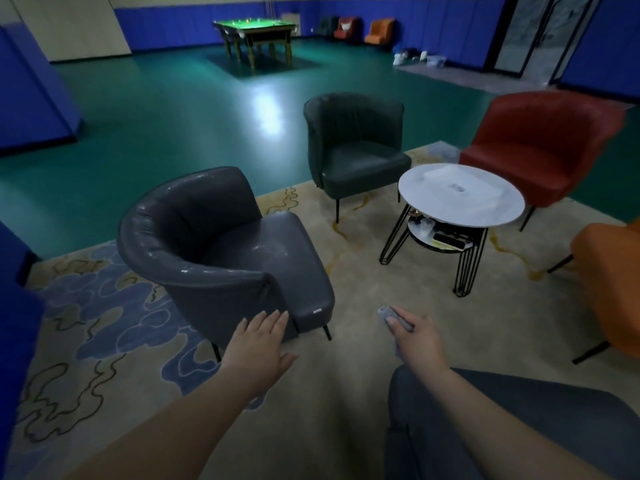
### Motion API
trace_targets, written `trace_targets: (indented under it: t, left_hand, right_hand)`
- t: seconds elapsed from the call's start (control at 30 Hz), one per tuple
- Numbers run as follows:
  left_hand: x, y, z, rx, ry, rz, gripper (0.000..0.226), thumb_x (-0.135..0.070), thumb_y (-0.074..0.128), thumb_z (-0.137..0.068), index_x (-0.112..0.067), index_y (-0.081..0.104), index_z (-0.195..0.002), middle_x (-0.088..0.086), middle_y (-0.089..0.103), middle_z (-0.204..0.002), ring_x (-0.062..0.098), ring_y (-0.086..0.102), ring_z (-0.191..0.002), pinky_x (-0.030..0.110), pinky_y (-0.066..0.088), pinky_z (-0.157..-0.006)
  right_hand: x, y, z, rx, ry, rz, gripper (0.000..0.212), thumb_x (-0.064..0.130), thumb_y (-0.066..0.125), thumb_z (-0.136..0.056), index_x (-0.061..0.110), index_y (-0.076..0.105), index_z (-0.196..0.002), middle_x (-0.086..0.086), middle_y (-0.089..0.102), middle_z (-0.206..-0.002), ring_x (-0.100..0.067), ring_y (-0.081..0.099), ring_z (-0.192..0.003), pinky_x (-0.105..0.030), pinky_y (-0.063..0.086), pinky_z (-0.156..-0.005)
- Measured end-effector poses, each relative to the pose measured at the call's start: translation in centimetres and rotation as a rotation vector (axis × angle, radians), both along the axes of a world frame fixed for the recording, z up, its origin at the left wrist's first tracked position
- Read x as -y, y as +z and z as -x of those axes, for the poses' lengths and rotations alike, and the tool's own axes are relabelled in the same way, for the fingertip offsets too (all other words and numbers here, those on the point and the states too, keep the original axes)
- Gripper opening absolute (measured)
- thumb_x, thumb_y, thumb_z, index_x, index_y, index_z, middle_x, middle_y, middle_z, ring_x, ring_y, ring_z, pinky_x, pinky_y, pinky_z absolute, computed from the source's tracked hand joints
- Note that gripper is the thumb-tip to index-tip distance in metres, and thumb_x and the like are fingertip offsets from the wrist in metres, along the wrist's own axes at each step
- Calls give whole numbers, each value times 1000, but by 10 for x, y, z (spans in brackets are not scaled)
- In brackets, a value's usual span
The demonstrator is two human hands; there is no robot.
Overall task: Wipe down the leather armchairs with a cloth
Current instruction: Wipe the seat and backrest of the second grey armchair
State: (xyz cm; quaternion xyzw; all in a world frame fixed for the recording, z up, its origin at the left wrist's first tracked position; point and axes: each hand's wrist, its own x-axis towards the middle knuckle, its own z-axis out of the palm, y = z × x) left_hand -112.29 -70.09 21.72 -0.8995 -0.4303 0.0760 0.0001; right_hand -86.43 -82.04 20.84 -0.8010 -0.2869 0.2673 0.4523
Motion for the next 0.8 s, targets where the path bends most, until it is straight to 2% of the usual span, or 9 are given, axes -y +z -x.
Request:
trace_targets:
  t: [0.07, 0.2, 0.3, 0.37, 0.5, 0.7, 0.8]
  left_hand:
    - [-22, -3, -9, 11, -9, 11, 81, -67, 28, -91, -23, 3, -154, -5, 13, -161, 18, 11, -147, 43, 10, -118]
    - [-74, -9, -25, 21, -36, 12, 82, -68, 28, -90, -23, 5, -154, -6, 14, -161, 18, 11, -147, 43, 10, -118]
    - [-123, -10, -35, 20, -58, -5, 82, -68, 28, -89, -24, 6, -154, -6, 15, -161, 18, 11, -147, 42, 10, -118]
    - [-158, -9, -40, 26, -65, -17, 81, -68, 27, -90, -24, 7, -154, -5, 15, -161, 18, 11, -147, 42, 11, -118]
    - [-224, -7, -45, 7, -64, -1, 79, -66, 27, -92, -23, 5, -154, -6, 12, -161, 19, 9, -148, 43, 10, -118]
    - [-293, -21, -54, -21, -54, 29, 79, -67, 26, -92, -24, 5, -154, -6, 12, -161, 18, 9, -148, 42, 11, -118]
    - [-318, -30, -65, -31, -31, 37, 79, -67, 26, -92, -24, 5, -154, -6, 13, -161, 18, 10, -147, 42, 12, -118]
  right_hand:
    - [-17, -1, -6, 11, 3, 3, 32, 25, 60, -93, 13, 63, -123, -19, 60, -107, -30, 64, -87, -32, 50, -77]
    - [-58, 0, -22, 14, -27, 5, 30, 27, 62, -92, 17, 66, -120, -19, 61, -107, -31, 65, -86, -35, 52, -76]
    - [-97, 5, -32, 16, -20, -10, 29, 25, 63, -91, 18, 67, -119, -21, 62, -109, -24, 61, -79, -29, 47, -73]
    - [-126, 11, -39, 31, -14, -19, 30, 25, 64, -91, 18, 67, -120, -19, 62, -110, -26, 63, -82, -29, 48, -75]
    - [-186, 23, -46, 41, -46, -45, 30, 18, 63, -92, 11, 66, -120, -16, 59, -117, -30, 63, -99, -28, 45, -78]
    - [-248, 24, -58, 40, -51, -38, 30, 17, 63, -91, 10, 66, -120, -16, 60, -116, -30, 64, -97, -30, 45, -80]
    - [-278, 20, -77, 34, -29, -18, 30, 19, 63, -92, 11, 66, -120, -18, 59, -115, -25, 61, -88, -30, 45, -78]
